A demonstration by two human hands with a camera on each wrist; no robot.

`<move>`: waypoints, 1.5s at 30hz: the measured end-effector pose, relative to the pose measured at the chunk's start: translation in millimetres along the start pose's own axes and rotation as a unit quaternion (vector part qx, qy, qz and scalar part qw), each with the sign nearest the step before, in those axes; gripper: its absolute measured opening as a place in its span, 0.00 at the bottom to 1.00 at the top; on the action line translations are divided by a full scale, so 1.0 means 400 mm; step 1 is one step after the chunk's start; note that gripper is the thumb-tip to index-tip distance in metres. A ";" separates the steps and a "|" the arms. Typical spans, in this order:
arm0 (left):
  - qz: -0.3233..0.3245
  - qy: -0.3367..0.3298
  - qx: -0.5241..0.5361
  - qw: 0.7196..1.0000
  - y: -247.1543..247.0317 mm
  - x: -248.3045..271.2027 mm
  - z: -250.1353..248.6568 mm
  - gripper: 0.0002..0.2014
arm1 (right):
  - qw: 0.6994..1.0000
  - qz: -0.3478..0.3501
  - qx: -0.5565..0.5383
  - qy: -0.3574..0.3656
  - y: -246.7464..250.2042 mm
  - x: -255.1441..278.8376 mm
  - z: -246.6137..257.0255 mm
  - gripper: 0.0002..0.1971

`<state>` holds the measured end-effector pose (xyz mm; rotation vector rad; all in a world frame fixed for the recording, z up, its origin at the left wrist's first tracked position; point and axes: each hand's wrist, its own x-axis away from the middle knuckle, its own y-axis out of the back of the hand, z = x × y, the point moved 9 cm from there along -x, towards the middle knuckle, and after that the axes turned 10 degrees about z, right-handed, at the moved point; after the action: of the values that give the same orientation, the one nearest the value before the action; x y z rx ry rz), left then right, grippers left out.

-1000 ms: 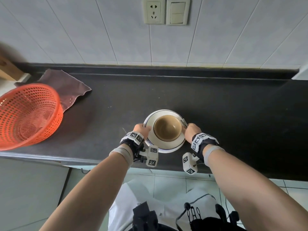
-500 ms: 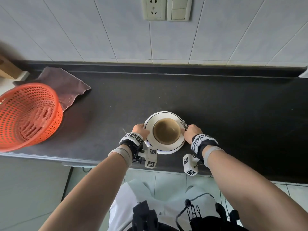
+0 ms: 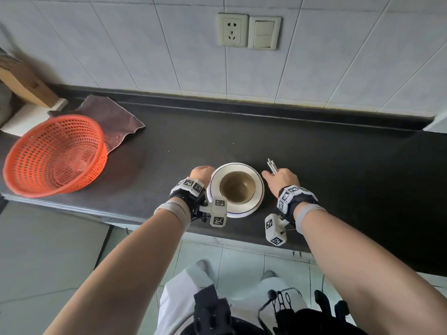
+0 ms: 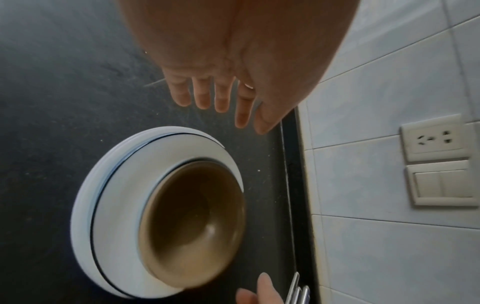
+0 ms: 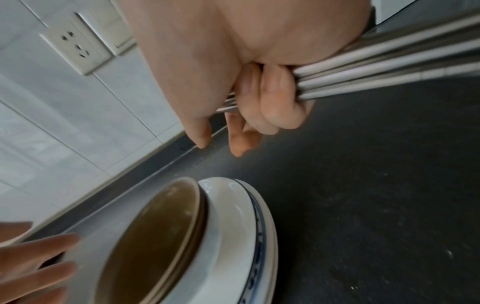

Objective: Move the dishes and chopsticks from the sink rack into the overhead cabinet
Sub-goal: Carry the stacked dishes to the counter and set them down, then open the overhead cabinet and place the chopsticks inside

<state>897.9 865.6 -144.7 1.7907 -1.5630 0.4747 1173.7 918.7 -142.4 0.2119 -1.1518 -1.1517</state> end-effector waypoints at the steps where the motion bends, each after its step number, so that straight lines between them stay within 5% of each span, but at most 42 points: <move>1: -0.003 -0.005 0.007 1.000 0.000 0.018 -0.018 0.19 | 1.000 0.004 -0.010 0.010 0.004 0.005 0.015 0.21; 6: -0.035 -0.044 0.062 0.996 0.017 0.175 -0.129 0.17 | 0.996 -0.001 -0.019 0.090 0.111 0.132 0.125 0.24; 11: -0.041 -0.128 0.068 0.989 0.066 0.353 -0.303 0.08 | 0.982 -0.077 -0.046 0.168 0.273 0.307 0.247 0.24; 14: -0.036 -0.194 0.072 0.978 0.115 0.481 -0.408 0.12 | 0.966 -0.132 -0.074 0.209 0.360 0.440 0.319 0.22; 24: 0.021 -0.392 0.207 0.896 0.259 0.878 -0.701 0.21 | 0.886 -0.253 -0.187 0.342 0.565 0.816 0.487 0.19; 30: 0.067 -0.378 0.308 0.871 0.281 0.892 -0.760 0.35 | 0.861 -0.247 -0.287 0.339 0.652 0.810 0.503 0.24; 39: 0.044 -0.404 0.374 0.834 0.280 0.814 -0.804 0.32 | 0.816 -0.253 -0.379 0.355 0.704 0.754 0.505 0.22; 45: -0.009 -0.459 0.351 0.816 0.303 0.877 -0.744 0.22 | 0.778 -0.287 -0.410 0.379 0.659 0.839 0.463 0.22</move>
<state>903.3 825.3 329.2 2.8833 -2.1649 0.1528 1167.0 845.3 316.9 0.3130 0.2218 -1.7725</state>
